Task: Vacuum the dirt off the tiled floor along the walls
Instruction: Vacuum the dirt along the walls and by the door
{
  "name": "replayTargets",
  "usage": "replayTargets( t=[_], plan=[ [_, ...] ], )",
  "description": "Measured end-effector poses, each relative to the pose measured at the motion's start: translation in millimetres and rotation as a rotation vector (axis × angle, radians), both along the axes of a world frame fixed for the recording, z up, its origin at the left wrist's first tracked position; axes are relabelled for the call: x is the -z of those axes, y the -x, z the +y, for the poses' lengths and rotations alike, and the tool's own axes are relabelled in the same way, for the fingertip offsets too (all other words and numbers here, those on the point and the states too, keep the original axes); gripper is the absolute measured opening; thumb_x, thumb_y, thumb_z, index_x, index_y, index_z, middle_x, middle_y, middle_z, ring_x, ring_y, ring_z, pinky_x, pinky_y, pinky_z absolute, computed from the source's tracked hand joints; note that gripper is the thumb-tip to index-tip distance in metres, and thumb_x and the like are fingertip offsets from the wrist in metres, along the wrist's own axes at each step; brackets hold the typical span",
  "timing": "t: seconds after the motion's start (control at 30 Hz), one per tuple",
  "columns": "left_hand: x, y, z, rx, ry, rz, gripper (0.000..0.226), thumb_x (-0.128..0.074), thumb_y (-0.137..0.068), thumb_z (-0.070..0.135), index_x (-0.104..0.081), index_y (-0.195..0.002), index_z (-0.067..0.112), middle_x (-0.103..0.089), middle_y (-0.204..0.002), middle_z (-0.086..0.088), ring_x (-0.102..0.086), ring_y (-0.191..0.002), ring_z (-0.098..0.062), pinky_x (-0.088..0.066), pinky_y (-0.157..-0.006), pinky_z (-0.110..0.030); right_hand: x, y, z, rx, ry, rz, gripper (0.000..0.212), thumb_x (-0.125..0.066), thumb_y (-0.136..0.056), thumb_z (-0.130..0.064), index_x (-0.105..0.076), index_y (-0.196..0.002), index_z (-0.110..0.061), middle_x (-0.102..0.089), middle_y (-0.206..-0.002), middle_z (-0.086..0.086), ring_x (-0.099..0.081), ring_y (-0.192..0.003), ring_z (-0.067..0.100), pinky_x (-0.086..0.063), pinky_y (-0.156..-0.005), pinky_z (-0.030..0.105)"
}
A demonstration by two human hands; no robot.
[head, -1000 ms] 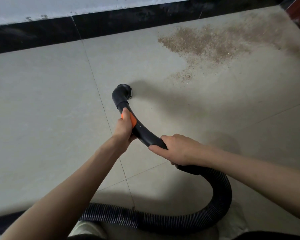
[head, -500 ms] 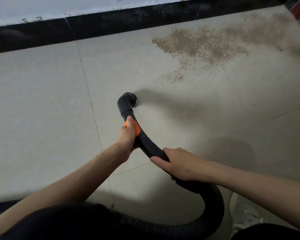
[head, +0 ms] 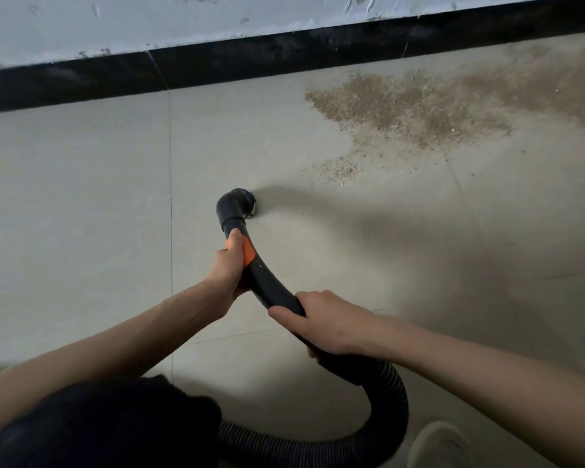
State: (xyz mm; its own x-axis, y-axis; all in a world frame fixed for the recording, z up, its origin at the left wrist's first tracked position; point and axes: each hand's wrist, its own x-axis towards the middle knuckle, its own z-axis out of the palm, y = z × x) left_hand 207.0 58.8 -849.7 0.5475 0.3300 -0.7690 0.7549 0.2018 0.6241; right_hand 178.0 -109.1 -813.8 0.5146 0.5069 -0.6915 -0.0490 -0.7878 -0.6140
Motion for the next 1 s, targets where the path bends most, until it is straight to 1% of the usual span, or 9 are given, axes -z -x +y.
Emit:
replayTargets(
  t=[0.07,0.13,0.23,0.37,0.47,0.6,0.77,0.9,1.0],
  plan=[
    [3,7,3,-0.055,-0.019,0.006,0.042,-0.038,-0.096,0.047,-0.046,-0.109,0.007,-0.053,-0.084,-0.008,-0.057,-0.073,-0.02,-0.046,-0.054,-0.03,3,1,1,-0.052,-0.023,0.002,0.047,-0.037,-0.094,-0.065,-0.047,-0.084,-0.02,-0.066,-0.066,-0.001,-0.063,-0.055,0.014,-0.05,-0.057,0.028],
    [5,14,3,-0.094,-0.031,0.012,0.039,-0.039,-0.096,0.046,-0.049,-0.1,0.009,-0.053,-0.083,-0.008,-0.056,-0.072,-0.02,-0.046,-0.054,-0.03,5,4,0,-0.089,-0.037,-0.001,0.047,-0.036,-0.095,-0.065,-0.045,-0.083,-0.02,-0.065,-0.07,0.001,-0.064,-0.062,0.019,-0.052,-0.064,0.031],
    [3,13,-1,-0.051,-0.03,0.004,0.038,-0.042,-0.096,0.046,-0.051,-0.091,0.01,-0.054,-0.081,-0.008,-0.057,-0.069,-0.02,-0.048,-0.051,-0.027,7,2,-8,-0.079,-0.051,-0.006,0.046,-0.037,-0.095,-0.064,-0.045,-0.087,-0.019,-0.065,-0.076,0.004,-0.066,-0.071,0.025,-0.054,-0.073,0.037],
    [-2,6,-5,0.038,0.033,-0.006,0.044,-0.046,-0.095,0.046,-0.054,-0.099,0.003,-0.06,-0.084,-0.01,-0.063,-0.073,-0.02,-0.053,-0.055,-0.026,5,-4,-19,-0.05,-0.054,-0.008,0.048,-0.036,-0.095,-0.064,-0.048,-0.095,-0.017,-0.066,-0.081,0.005,-0.067,-0.075,0.027,-0.053,-0.073,0.037],
    [-2,-6,-9,0.116,0.058,-0.039,0.045,-0.047,-0.095,0.046,-0.055,-0.098,0.002,-0.063,-0.09,-0.011,-0.067,-0.077,-0.019,-0.055,-0.061,-0.026,5,-15,-22,0.002,-0.04,-0.041,0.051,-0.036,-0.095,-0.064,-0.051,-0.1,-0.015,-0.065,-0.084,0.007,-0.067,-0.077,0.027,-0.053,-0.074,0.037],
    [0,-25,-25,0.168,0.067,-0.073,0.046,-0.045,-0.095,0.047,-0.055,-0.098,0.002,-0.061,-0.091,-0.009,-0.063,-0.081,-0.019,-0.053,-0.065,-0.026,3,-28,-31,0.062,-0.026,-0.05,0.053,-0.036,-0.096,-0.063,-0.052,-0.103,-0.013,-0.065,-0.083,0.006,-0.067,-0.079,0.027,-0.055,-0.079,0.04],
    [3,-43,-42,0.231,0.092,-0.087,0.046,-0.042,-0.097,0.045,-0.055,-0.096,0.001,-0.059,-0.089,-0.008,-0.062,-0.079,-0.018,-0.052,-0.066,-0.025,4,-34,-44,0.115,0.02,-0.088,0.052,-0.035,-0.096,-0.063,-0.051,-0.101,-0.014,-0.064,-0.082,0.005,-0.066,-0.079,0.026,-0.054,-0.078,0.039],
    [-1,-62,-58,0.288,0.113,-0.076,0.044,-0.041,-0.098,0.044,-0.054,-0.094,0.002,-0.058,-0.089,-0.009,-0.061,-0.081,-0.02,-0.052,-0.07,-0.028,4,-42,-54,0.181,0.036,-0.111,0.052,-0.035,-0.095,-0.064,-0.052,-0.096,-0.014,-0.064,-0.081,0.004,-0.065,-0.077,0.025,-0.053,-0.076,0.038],
    [-4,-79,-76,0.281,0.1,-0.05,0.041,-0.04,-0.099,0.042,-0.052,-0.094,0.004,-0.057,-0.089,-0.007,-0.058,-0.08,-0.018,-0.05,-0.066,-0.027,4,-50,-62,0.232,0.037,-0.127,0.051,-0.036,-0.095,-0.064,-0.051,-0.091,-0.016,-0.065,-0.081,0.004,-0.065,-0.076,0.024,-0.052,-0.074,0.038]
  ],
)
